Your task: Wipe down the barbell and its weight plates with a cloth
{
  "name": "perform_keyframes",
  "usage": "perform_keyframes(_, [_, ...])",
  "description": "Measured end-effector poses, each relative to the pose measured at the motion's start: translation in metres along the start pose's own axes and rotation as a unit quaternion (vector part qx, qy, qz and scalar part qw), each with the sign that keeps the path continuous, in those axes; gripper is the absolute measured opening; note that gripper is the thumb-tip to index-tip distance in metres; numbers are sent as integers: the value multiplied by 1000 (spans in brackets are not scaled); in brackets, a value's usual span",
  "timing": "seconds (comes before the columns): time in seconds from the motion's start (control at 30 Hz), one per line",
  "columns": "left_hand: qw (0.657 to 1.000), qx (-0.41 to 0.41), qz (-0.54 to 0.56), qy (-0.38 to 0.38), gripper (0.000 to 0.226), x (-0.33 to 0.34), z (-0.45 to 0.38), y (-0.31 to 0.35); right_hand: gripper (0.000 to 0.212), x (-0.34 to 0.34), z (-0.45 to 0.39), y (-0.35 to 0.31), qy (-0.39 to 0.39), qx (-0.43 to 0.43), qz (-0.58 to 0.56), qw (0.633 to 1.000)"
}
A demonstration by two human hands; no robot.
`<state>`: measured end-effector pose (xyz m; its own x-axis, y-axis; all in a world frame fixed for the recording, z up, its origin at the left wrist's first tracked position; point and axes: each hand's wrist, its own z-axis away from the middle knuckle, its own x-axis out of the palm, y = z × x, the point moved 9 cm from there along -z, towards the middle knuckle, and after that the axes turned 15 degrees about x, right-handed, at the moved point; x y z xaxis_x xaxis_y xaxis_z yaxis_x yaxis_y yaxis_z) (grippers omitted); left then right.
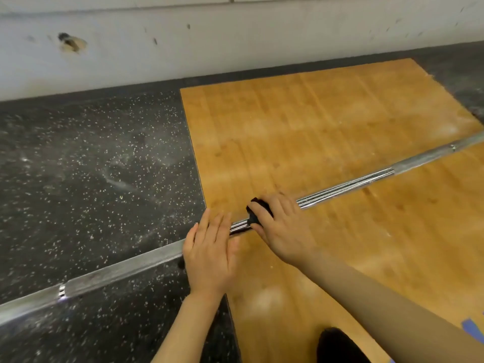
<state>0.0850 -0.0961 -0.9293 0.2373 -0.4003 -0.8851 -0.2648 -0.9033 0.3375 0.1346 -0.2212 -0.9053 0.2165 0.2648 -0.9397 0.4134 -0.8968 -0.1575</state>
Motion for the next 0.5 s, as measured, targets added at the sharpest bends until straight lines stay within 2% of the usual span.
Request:
perform_keyframes(0.07, [1000,8,-9,9,63,0,-3,-4,39,15,-2,-5,-22,-28,6,999])
perform_keyframes(0.2, [999,17,-37,4,61,2,-11,-10,38,25,-5,8,-12,-54,10,998])
perform_keyframes(0.5, [996,-33,-82,-2,58,9,-23,-21,33,16,-18,98,26,-4,-5,1000])
